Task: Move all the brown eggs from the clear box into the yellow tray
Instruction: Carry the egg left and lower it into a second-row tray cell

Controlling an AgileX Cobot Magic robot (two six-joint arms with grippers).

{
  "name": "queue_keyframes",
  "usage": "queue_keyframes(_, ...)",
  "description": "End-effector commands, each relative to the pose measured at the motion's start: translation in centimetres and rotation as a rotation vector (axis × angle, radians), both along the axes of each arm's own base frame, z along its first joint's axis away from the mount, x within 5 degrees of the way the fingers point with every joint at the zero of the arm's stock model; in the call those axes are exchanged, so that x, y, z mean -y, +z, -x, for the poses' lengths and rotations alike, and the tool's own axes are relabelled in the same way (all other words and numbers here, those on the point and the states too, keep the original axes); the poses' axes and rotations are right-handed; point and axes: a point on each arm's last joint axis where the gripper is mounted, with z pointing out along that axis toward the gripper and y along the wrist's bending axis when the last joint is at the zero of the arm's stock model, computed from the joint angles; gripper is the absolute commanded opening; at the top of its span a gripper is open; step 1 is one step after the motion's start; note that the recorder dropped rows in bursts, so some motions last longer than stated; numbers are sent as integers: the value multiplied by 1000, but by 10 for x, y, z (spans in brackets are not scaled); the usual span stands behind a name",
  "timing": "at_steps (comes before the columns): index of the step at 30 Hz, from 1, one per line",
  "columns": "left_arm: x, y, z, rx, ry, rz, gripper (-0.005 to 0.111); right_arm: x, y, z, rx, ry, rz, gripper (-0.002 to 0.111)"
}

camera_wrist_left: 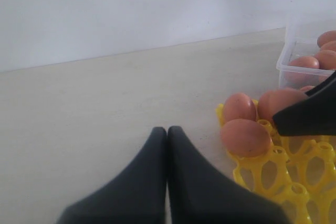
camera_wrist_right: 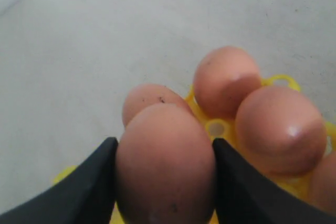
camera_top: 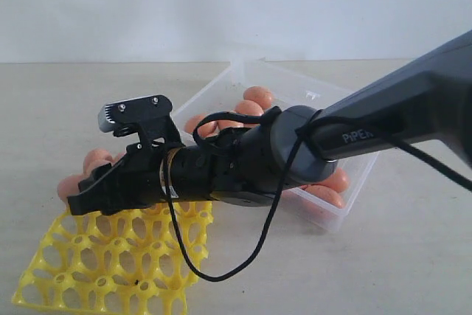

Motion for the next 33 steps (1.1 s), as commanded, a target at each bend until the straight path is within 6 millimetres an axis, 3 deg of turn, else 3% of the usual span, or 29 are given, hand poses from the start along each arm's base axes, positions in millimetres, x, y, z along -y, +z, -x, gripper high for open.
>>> queue_keyframes(1,0,0,0,7,-5,-5,-4,-4,-3,-4,8,-6,14,0)
queue_keyframes(11,0,0,0,7,-5,-5,-4,-4,-2,-5,47,9,39,2)
queue_keyframes(20,0,0,0,7,-5,-5,-4,-4,-2,-5,73,24,50,44)
queue_keyframes(28,0,0,0,7,-5,-5,-4,-4,-2,-5,70,19,48,61)
queue_keyframes(33,0,0,0,7,-5,-5,-4,-7,2,-4,77,39,-4,62)
